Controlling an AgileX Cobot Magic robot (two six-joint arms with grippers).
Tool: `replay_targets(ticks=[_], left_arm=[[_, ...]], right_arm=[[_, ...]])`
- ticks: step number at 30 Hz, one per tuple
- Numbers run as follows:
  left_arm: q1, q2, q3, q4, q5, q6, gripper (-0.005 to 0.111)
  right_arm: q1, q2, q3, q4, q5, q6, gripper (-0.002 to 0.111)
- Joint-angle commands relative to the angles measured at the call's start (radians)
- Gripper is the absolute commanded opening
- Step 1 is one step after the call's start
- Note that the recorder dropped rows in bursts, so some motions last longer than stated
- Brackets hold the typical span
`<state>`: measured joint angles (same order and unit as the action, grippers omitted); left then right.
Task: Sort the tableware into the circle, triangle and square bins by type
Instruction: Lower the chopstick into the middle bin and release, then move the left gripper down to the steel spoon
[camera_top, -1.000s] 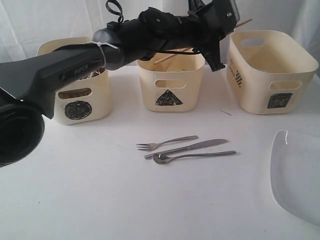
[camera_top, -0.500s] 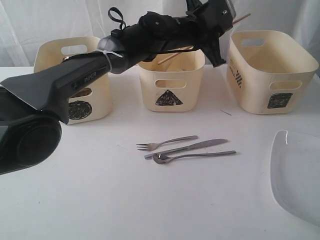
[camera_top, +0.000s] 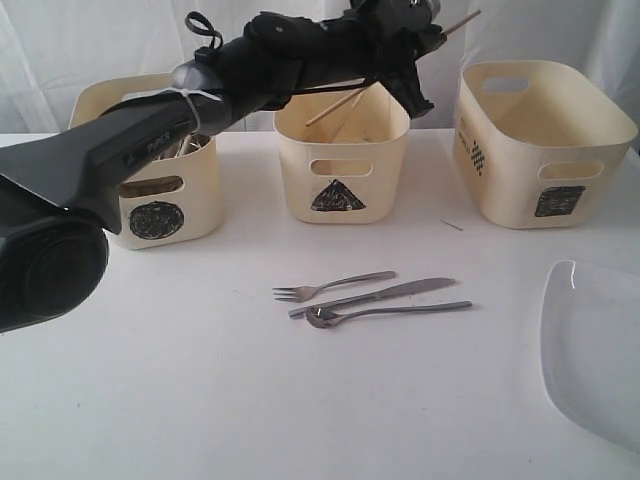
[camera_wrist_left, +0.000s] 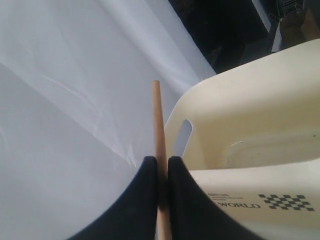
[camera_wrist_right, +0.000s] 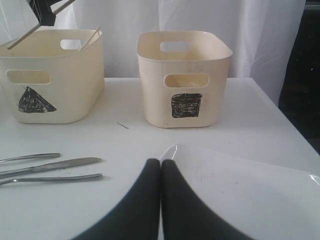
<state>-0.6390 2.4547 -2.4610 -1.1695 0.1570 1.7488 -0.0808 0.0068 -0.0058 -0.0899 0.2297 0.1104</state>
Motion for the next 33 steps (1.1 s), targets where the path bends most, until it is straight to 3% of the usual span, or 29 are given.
replay_targets(ticks=[1,10,15,21,25,33], left_arm=[[0.003,0.009,-0.007,-0.12,0.018,0.091,0.0],[0.003,0.016,-0.007,-0.129,0.018,0.091,0.002],[0.003,0.016,-0.007,-0.152,0.006,0.088,0.043],[0.005,0.016,-0.007,-0.217,-0.004,0.082,0.043],[0.005,0.008,-0.007,-0.217,0.137,0.011,0.036],[0.005,-0.027,-0.007,0.111,0.29,-0.278,0.036]], right_arm=[[0.002,-0.007,0.006,-0.003,-0.008,-0.002,0.0],[0.002,-0.007,0.006,-0.003,-0.008,-0.002,0.0],[0.002,-0.007,0.006,-0.003,-0.008,-0.002,0.0],[0.002,-0.007,0.006,-0.003,-0.008,-0.002,0.0],[0.002,-0.007,0.006,-0.003,-0.008,-0.002,0.0],[0.002,-0.007,0.006,-0.003,-0.008,-0.002,0.0]])
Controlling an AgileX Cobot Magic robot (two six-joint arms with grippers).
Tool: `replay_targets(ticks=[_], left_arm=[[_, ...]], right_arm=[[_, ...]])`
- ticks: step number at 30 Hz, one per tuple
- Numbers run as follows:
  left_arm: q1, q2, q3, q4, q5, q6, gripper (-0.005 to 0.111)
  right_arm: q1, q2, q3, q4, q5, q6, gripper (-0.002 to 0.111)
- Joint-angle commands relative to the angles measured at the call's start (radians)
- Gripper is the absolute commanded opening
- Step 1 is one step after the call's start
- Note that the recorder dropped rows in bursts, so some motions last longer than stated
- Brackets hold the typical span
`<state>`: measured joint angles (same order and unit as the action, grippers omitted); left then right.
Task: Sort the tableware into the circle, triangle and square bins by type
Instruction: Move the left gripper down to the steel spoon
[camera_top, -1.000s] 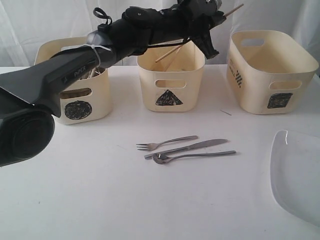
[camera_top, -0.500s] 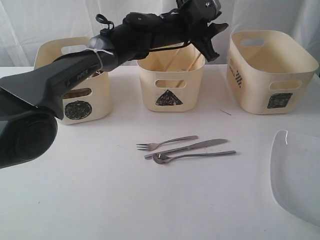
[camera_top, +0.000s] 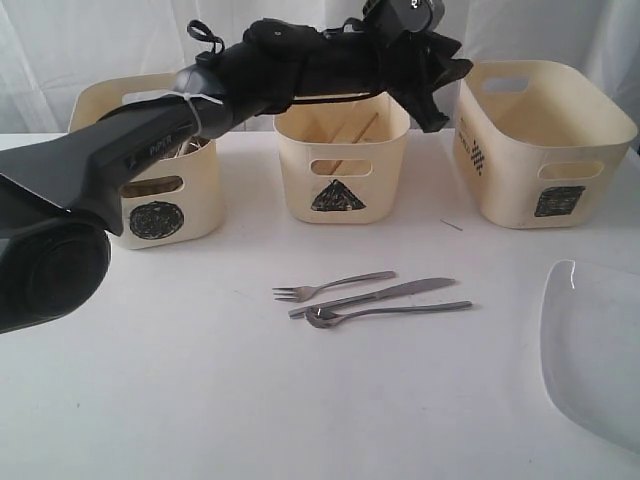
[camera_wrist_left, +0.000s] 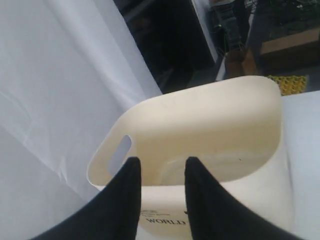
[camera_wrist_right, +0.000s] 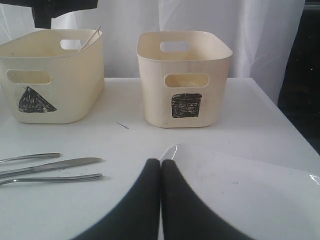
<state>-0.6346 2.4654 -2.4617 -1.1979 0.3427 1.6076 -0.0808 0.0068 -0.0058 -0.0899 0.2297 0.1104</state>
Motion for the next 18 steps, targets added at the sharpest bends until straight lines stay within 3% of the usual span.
replay_targets(ticks=[1,8,14,18], left_arm=[[0.001,-0.047,-0.006,0.174,0.135,-0.168,0.036],[0.001,-0.081,-0.006,0.384,0.315,-0.411,0.035],[-0.012,-0.087,-0.006,0.543,0.525,-0.621,0.023],[-0.027,-0.094,-0.006,0.685,0.639,-0.745,0.023]], right_arm=[[0.002,-0.007,0.006,-0.003,-0.008,-0.002,0.0],[0.002,-0.007,0.006,-0.003,-0.008,-0.002,0.0],[0.002,-0.007,0.006,-0.003,-0.008,-0.002,0.0],[0.002,-0.007,0.006,-0.003,-0.008,-0.002,0.0]])
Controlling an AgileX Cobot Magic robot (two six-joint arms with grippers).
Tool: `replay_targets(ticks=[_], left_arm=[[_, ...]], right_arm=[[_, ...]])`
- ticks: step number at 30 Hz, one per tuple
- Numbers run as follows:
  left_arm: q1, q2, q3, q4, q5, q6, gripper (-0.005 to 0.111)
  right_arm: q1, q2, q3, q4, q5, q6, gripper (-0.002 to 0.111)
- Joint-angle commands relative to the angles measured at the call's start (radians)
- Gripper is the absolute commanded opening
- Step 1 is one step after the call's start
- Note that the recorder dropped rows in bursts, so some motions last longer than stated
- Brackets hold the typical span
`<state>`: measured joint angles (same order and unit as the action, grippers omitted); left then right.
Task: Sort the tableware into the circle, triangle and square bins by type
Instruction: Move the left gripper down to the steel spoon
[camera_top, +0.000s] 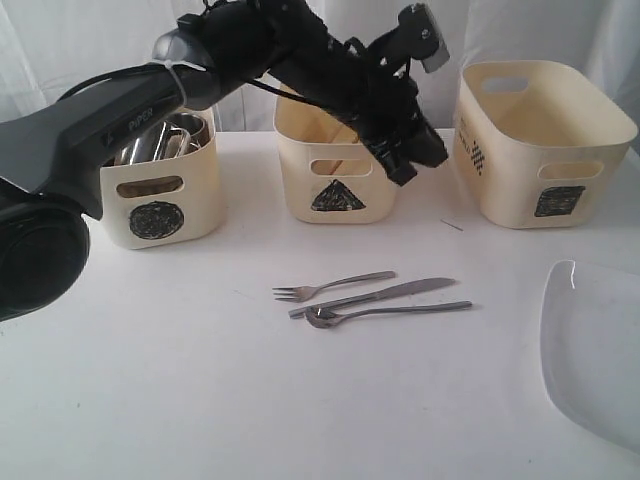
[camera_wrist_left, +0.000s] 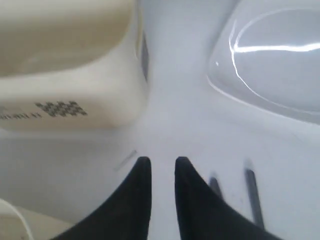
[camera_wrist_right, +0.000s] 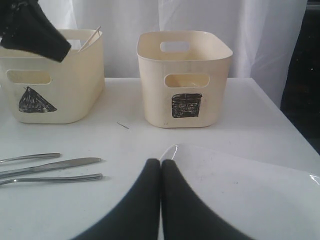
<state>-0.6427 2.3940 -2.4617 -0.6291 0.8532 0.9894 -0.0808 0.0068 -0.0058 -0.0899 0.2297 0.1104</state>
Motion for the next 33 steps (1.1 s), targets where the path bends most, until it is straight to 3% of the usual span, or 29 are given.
replay_targets(ticks=[1,9,17,23,33], left_arm=[[-0.023,-0.025,-0.006,0.153,0.148,-0.145,0.024],[-0.059,-0.045,-0.004,0.224,0.276,-0.238,0.052],[-0.122,-0.045,0.11,0.282,0.261,-0.212,0.052],[-0.129,-0.045,0.224,0.319,0.255,-0.199,0.052],[-0.145,-0.045,0.251,0.301,0.245,-0.181,0.052]], right_arm=[[0.002,-0.007,0.006,-0.003,-0.008,-0.002,0.0],[0.002,-0.007,0.006,-0.003,-0.008,-0.002,0.0],[0.002,-0.007,0.006,-0.003,-0.008,-0.002,0.0],[0.002,-0.007,0.006,-0.003,-0.008,-0.002,0.0],[0.002,-0.007,0.006,-0.003,-0.008,-0.002,0.0]])
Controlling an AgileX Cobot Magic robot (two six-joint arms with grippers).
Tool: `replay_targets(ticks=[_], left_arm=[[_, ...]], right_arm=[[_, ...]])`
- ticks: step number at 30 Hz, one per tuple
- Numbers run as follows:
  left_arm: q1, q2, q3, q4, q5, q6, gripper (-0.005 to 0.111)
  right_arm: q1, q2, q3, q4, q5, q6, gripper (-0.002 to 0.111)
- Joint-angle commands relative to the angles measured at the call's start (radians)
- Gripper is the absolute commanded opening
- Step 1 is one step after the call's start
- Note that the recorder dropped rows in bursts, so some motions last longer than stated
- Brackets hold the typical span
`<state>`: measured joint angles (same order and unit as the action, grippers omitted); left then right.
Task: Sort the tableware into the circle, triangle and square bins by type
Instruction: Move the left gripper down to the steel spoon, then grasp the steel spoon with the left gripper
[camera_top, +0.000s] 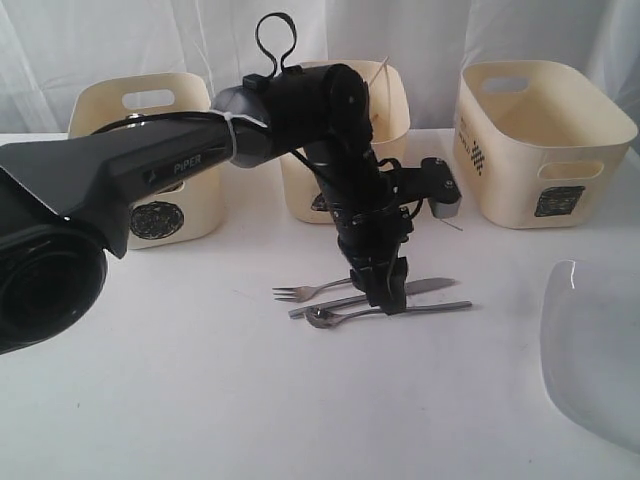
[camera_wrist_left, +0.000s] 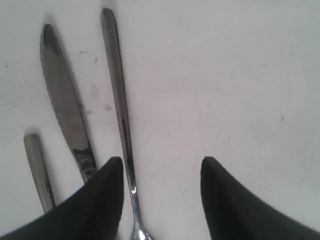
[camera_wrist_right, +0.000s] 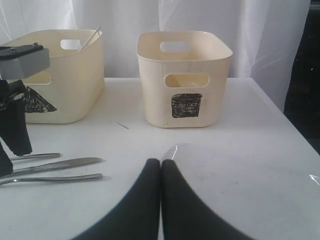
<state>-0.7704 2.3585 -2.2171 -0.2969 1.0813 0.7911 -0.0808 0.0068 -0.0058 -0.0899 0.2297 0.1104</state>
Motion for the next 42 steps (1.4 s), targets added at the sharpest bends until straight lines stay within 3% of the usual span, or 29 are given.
replay_targets(ticks=[1,42], left_arm=[[-0.019,-0.009,0.006,-0.033,0.017,0.019,0.052],[-0.031,0.082,0.007,0.053,-0.104,0.043,0.051]], right_arm=[[0.002,-0.007,0.006,-0.003,-0.008,-0.002,0.0],[0.002,-0.007,0.006,-0.003,-0.008,-0.002,0.0]])
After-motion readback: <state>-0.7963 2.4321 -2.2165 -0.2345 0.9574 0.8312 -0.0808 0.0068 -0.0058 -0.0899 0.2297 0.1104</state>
